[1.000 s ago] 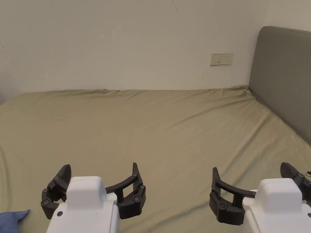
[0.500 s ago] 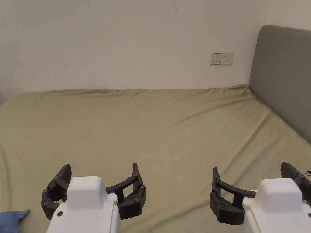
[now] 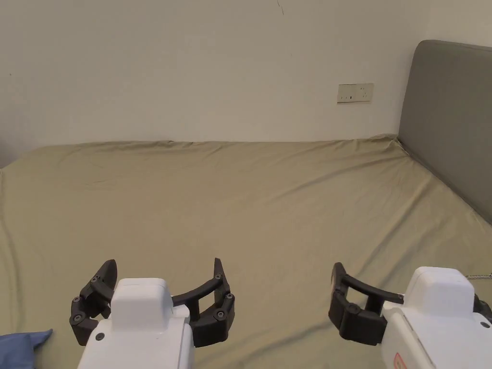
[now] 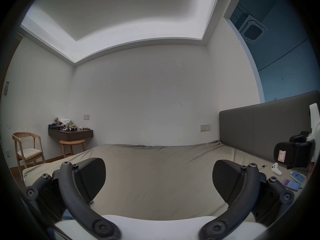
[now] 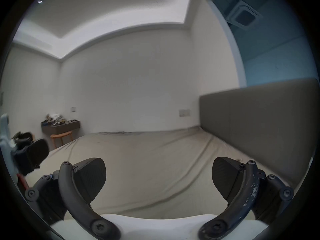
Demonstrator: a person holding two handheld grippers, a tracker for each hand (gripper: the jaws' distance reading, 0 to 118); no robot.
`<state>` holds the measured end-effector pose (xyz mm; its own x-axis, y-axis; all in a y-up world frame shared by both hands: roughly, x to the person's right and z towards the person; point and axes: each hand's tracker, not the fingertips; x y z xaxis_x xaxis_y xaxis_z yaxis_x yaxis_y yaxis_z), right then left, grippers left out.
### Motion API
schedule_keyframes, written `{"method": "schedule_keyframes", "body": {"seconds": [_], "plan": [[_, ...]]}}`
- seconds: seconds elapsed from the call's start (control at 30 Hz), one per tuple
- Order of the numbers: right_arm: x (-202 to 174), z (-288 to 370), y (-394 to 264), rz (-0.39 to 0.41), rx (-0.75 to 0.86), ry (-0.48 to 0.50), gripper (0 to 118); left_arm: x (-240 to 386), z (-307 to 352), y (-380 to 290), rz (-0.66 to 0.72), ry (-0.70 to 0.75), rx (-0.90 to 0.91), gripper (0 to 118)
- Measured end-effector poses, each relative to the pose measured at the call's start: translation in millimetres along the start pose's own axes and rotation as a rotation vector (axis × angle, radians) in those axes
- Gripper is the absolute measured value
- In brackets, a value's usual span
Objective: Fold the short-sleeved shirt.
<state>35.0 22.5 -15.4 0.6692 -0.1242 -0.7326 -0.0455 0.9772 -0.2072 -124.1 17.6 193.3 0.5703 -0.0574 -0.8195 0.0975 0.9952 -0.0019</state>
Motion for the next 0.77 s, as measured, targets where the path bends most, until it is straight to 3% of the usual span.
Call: {"method": "schedule_keyframes", "body": {"seconds": [0.07, 0.17, 0.27, 0.33, 0.43, 0.77], "plan": [[-0.5, -2.7, 8.1, -0.062, -0.138, -0.028, 118, -0.2, 0.0, 0.2, -0.002, -0.001, 0.000, 118], [-1.8, -11.9, 6.6, -0.016, -0.184, -0.076, 118, 0.4, -1.9, -0.2, -0.003, 0.003, -0.002, 118], [-0.1, -13.8, -1.0, 0.055, -0.068, -0.083, 118, 1.8, -4.6, -1.9, -0.001, -0.001, -0.011, 118], [-1.5, -19.6, -0.4, 0.087, -0.093, -0.152, 118, 3.6, -6.3, -3.9, -0.006, -0.004, -0.017, 118], [5.5, -20.8, 2.5, 0.058, -0.111, -0.083, 118, 6.4, -11.8, -8.0, -0.009, -0.010, -0.036, 118], [16.7, -71.6, -36.4, 0.064, -0.277, -0.121, 118, 28.3, -51.2, -47.6, -0.029, -0.068, -0.223, 118]]}}
